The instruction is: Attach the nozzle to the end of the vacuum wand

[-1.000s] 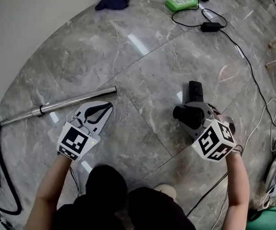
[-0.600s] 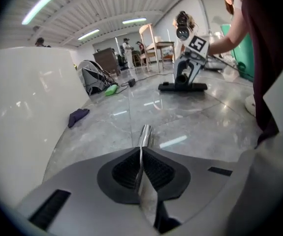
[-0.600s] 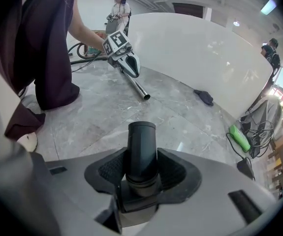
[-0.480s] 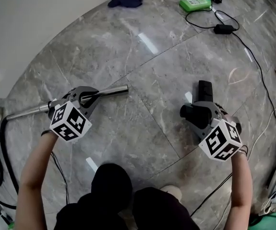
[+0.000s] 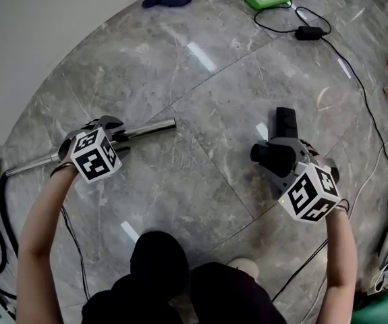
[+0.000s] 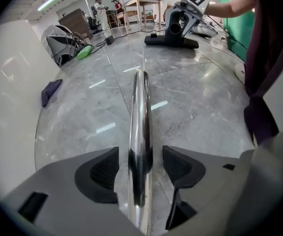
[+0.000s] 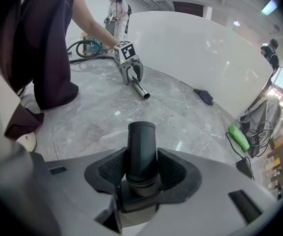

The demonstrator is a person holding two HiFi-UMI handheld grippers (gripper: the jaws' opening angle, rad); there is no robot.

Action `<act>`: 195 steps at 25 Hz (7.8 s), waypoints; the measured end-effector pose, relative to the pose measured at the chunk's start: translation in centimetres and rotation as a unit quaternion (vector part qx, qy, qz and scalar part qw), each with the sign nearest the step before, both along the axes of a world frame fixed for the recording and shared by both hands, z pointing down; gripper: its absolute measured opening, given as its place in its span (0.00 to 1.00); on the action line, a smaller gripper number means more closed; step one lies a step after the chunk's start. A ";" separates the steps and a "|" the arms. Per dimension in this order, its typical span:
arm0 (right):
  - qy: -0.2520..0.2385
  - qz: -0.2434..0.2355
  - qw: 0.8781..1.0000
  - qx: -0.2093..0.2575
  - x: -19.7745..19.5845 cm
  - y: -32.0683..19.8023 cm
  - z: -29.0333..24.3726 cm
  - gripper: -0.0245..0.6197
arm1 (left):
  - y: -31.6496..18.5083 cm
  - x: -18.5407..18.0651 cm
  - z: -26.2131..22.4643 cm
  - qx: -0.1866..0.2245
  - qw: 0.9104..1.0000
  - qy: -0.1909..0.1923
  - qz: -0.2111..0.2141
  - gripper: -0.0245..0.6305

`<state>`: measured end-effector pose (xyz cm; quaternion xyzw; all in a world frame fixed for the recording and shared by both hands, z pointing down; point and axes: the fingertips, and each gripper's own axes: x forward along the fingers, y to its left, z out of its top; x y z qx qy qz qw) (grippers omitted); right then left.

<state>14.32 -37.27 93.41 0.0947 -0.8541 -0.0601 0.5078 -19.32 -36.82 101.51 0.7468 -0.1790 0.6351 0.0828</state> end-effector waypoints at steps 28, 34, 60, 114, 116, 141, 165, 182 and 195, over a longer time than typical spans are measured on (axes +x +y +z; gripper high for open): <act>0.003 -0.010 1.000 0.007 0.4 0.5 0.1 0.34 | 2.5 7.1 -4.6 -0.018 0.997 0.041 0.055 0.28; 0.000 -0.012 1.000 0.010 0.4 0.6 0.1 0.34 | 2.5 12.0 -7.0 -0.011 0.994 0.079 0.075 0.28; 0.049 -0.090 0.995 0.017 0.5 2.9 1.6 0.34 | 6.4 19.7 -5.3 -0.064 0.980 0.094 0.162 0.29; 0.128 -0.178 0.968 0.123 -3.4 4.2 1.6 0.32 | 6.2 20.2 -4.9 0.020 0.982 0.118 0.144 0.28; 0.130 -0.180 0.967 0.121 -3.6 4.2 1.8 0.31 | 6.1 20.2 -4.7 0.021 0.982 0.117 0.144 0.28; 0.004 -0.055 0.994 0.089 -2.2 4.1 -0.6 0.32 | 6.2 21.0 -7.5 0.009 0.961 0.269 0.059 0.36; -0.420 0.464 0.778 0.055 7.7 -2.3 -5.6 0.06 | -0.6 22.2 -12.0 0.124 0.889 0.433 -0.086 0.05; -0.415 0.437 0.798 0.003 4.4 -4.7 -27.5 0.06 | -3.2 20.9 -34.1 0.155 0.914 0.364 -0.093 0.05; -0.409 0.460 0.788 -0.003 3.8 0.0 -54.3 0.06 | -2.3 19.8 -63.4 0.174 0.868 0.424 -0.191 0.05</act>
